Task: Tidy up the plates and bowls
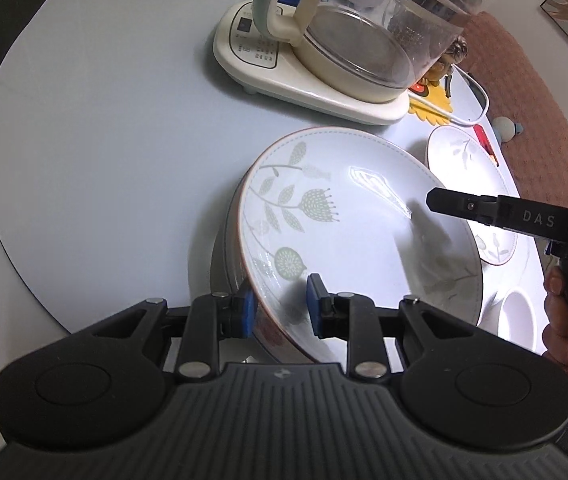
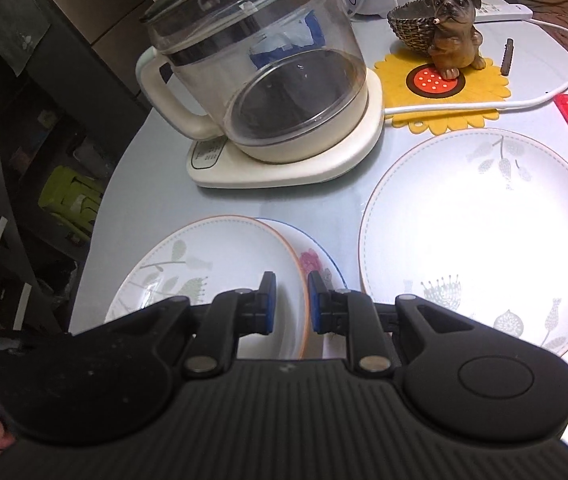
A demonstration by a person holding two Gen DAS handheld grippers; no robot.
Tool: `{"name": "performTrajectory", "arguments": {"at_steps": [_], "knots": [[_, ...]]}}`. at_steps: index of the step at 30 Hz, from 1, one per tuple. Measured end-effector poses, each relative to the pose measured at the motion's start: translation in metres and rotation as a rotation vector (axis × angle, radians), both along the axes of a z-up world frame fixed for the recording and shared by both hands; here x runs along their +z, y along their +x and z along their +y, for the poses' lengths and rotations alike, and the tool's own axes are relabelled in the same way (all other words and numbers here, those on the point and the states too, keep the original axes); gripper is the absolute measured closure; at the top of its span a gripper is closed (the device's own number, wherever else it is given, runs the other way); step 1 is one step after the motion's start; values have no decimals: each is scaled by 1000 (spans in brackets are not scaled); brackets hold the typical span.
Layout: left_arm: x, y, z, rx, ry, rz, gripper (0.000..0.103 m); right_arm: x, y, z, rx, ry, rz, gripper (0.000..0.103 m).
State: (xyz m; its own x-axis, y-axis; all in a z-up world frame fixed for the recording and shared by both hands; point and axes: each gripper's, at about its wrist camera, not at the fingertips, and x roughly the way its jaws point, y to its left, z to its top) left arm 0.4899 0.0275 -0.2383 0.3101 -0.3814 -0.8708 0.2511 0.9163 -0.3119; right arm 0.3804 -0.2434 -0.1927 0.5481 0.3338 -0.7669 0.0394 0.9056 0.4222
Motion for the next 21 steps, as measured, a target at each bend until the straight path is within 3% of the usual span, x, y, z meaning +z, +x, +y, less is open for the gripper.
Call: {"name": "performTrajectory", "arguments": {"at_steps": [16, 21], "knots": [[-7, 12, -17, -1, 60, 33, 73, -14, 3, 1, 20, -38, 23, 83], [-7, 14, -13, 29, 43, 56, 73, -16, 6, 2, 23, -35, 28, 83]]}}
